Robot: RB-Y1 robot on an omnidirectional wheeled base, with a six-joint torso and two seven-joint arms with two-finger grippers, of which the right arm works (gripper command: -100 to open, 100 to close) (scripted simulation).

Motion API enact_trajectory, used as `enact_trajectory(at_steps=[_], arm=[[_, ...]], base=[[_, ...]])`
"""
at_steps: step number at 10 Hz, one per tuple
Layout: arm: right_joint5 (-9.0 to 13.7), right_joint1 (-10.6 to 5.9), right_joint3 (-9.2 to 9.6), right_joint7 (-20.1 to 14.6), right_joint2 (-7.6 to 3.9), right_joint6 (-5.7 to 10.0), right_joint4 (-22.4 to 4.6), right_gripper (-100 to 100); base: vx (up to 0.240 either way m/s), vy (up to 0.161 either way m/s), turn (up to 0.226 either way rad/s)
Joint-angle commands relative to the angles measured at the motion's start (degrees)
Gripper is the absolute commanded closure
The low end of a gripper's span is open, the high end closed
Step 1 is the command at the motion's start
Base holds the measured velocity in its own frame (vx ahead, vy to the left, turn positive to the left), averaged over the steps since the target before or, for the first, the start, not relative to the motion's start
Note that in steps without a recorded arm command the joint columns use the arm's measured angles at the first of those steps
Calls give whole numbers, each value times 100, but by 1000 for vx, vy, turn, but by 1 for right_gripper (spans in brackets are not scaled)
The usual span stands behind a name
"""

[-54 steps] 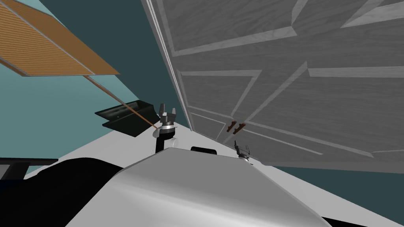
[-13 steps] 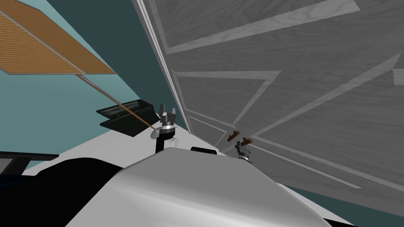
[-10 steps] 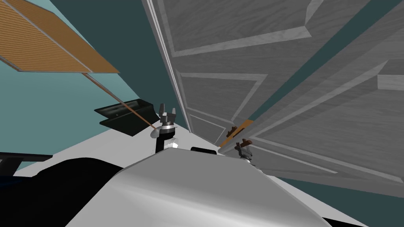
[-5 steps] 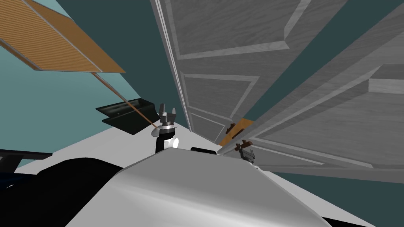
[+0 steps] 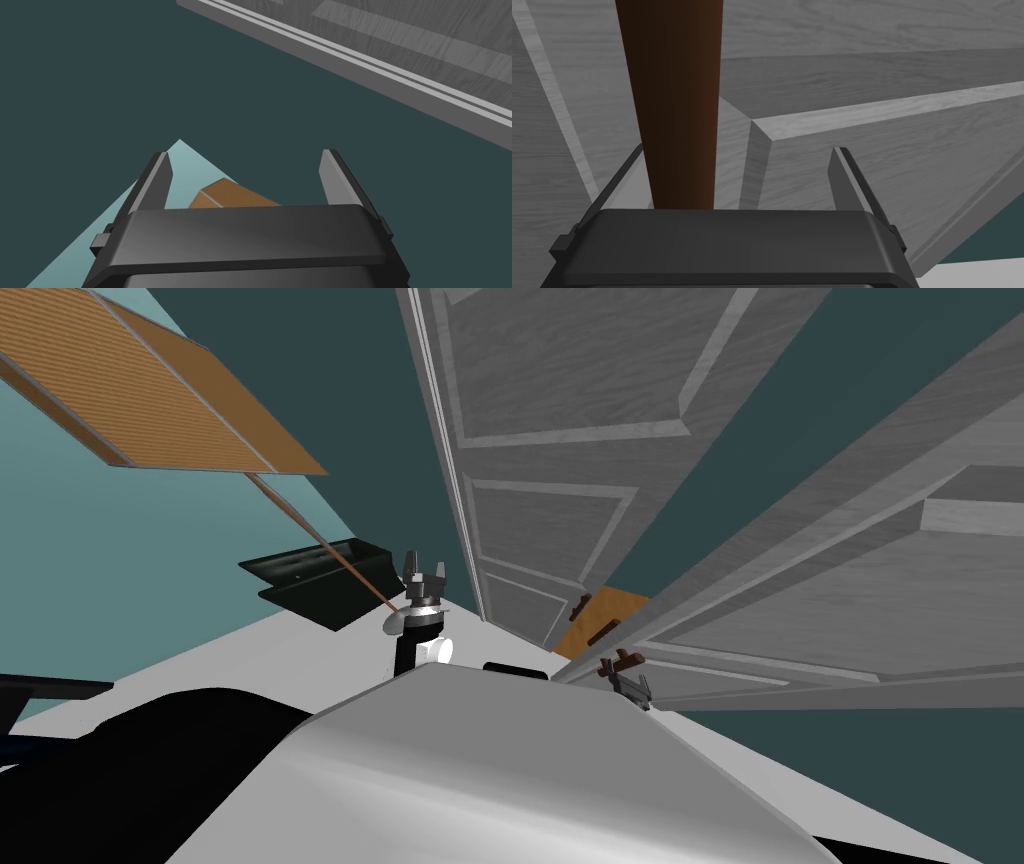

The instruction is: Pull the door open

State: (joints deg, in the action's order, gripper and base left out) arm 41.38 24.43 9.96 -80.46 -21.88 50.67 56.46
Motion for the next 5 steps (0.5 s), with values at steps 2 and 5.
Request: enact_trajectory(at_steps=[2,5], arm=[[47,42,-145,-16,-81,9,-274,100],[47,42,-145,-16,-81,9,-187,100]], base=[[-43,-9,3],[-50,2,-14]])
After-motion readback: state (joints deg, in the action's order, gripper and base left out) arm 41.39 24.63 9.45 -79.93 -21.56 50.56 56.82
